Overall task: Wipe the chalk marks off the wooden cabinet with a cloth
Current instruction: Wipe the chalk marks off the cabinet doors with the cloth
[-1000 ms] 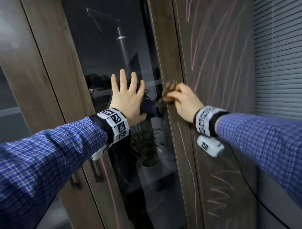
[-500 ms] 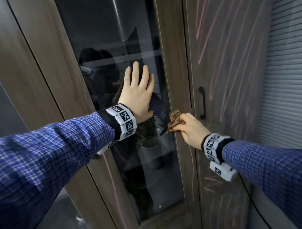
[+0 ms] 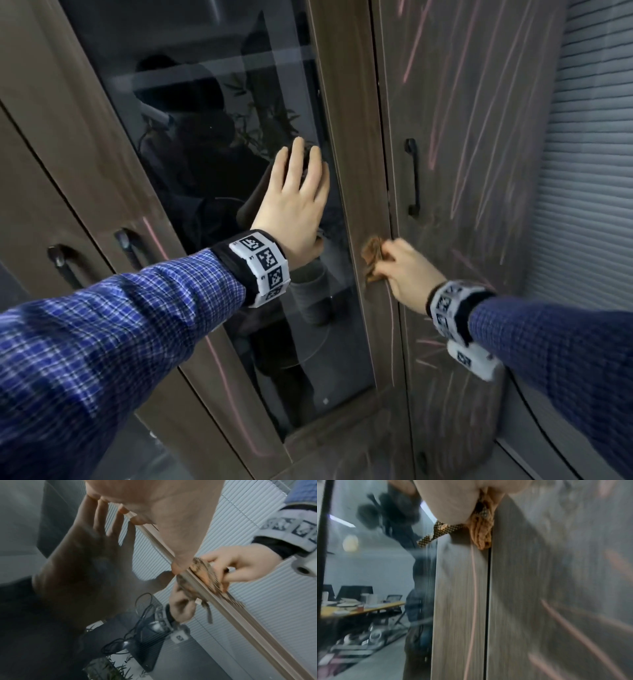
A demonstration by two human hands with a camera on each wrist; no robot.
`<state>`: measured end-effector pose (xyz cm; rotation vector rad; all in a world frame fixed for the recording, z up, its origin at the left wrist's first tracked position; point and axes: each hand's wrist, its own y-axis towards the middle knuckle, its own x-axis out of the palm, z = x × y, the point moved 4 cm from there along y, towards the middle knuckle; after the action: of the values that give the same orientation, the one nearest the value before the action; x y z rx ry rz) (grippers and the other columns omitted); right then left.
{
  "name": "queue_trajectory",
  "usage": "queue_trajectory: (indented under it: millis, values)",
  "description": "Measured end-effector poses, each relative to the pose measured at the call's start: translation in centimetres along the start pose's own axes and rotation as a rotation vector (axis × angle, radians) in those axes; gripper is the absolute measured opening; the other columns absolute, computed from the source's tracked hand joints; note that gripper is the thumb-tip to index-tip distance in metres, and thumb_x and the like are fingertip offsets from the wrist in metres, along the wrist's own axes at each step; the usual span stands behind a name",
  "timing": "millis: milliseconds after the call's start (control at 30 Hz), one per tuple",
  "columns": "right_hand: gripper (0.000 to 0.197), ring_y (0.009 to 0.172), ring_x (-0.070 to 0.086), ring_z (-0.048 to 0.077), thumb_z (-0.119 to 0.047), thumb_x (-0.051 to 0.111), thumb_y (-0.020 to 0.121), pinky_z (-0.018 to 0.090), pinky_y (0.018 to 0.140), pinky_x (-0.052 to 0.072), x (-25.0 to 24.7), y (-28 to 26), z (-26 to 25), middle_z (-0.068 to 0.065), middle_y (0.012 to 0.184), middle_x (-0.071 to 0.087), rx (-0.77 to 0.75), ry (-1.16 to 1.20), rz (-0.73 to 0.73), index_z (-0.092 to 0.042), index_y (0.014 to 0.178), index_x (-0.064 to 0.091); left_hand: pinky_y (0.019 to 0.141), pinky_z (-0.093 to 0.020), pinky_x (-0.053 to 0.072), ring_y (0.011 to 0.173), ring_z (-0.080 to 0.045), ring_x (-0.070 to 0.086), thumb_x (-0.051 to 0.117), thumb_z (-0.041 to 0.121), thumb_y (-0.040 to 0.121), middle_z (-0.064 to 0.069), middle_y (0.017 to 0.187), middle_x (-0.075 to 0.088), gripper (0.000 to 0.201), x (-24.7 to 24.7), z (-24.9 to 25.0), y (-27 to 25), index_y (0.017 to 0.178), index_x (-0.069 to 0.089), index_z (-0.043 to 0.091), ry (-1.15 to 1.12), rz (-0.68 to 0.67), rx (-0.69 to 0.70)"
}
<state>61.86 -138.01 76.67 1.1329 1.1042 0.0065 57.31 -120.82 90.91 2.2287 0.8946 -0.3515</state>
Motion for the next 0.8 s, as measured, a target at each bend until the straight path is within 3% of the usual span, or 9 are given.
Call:
queue_trajectory:
  millis: [100,167,300,400,567,667,800]
  values:
    - [0.026,0.084,0.045,0.026,0.018,0.063,0.067,0.046,0.066,0.053,3.1,-3.3,-0.1,0.011,0.089,0.052,0.058,0.029,-0.065,-0.006,0.075,0.065,0.12,-0.064,0.014,0.149,-0.053,0.01,0.059,0.074,0.072,-0.028,0.16,0.017,0.117,0.7,1.6,-0.3,0.155,0.024,-0.001,0.021,-0.016,0.022]
    - [0.025,0.085,0.046,0.028,0.016,0.061,0.07,0.045,0.069,0.053,2.7,-3.2,-0.2,0.012,0.092,0.052,0.065,0.065,-0.051,-0.006,0.08,0.067,0.12,-0.065,0.013,0.149,-0.054,0.009,0.058,0.076,0.071,-0.028,0.161,0.017,0.12,0.8,2.1,-0.4,0.155,0.022,-0.002,0.03,-0.014,0.013]
    - [0.025,0.091,0.051,0.031,0.009,0.056,0.081,0.037,0.08,0.05,-0.5,0.8,-0.3,0.015,0.098,0.055,0.111,0.138,0.139,-0.004,0.095,0.072,0.121,-0.065,0.012,0.15,-0.053,0.008,0.057,0.078,0.07,-0.029,0.162,0.014,0.123,0.9,2.2,-0.5,0.155,0.02,-0.003,0.026,-0.01,-0.004]
    - [0.026,0.091,0.05,0.03,0.007,0.054,0.082,0.032,0.081,0.046,-1.1,2.5,-1.1,0.013,0.098,0.057,0.099,0.143,0.252,-0.006,0.092,0.074,0.121,-0.064,0.011,0.15,-0.052,0.007,0.056,0.078,0.07,-0.03,0.162,0.012,0.124,1.3,2.5,-0.7,0.155,0.019,-0.004,0.013,-0.005,-0.015]
    - [0.019,0.09,0.048,0.028,0.01,0.06,0.076,0.035,0.079,0.048,3.5,-3.2,-0.3,0.012,0.095,0.056,0.07,0.053,0.083,-0.005,0.081,0.07,0.12,-0.065,0.01,0.15,-0.051,0.006,0.055,0.077,0.072,-0.029,0.162,0.01,0.123,2.9,5.1,-2.2,0.155,0.019,-0.006,0.014,-0.048,0.032]
    - [0.021,0.089,0.048,0.029,0.014,0.064,0.07,0.042,0.07,0.053,7.9,-8.0,0.5,0.011,0.092,0.054,0.184,0.048,-0.054,-0.005,0.078,0.068,0.12,-0.065,0.008,0.151,-0.049,0.006,0.053,0.07,0.078,-0.027,0.163,0.01,0.113,4.9,7.7,-4.2,0.156,0.021,-0.005,0.02,-0.084,0.119]
    - [0.024,0.09,0.05,0.029,0.013,0.064,0.07,0.042,0.066,0.054,11.2,-11.1,0.4,0.009,0.094,0.054,0.327,0.08,-0.111,-0.007,0.081,0.07,0.12,-0.066,0.006,0.151,-0.048,0.006,0.049,0.063,0.084,-0.026,0.163,0.01,0.104,6.6,10.0,-6.1,0.157,0.018,-0.005,0.016,-0.13,0.172]
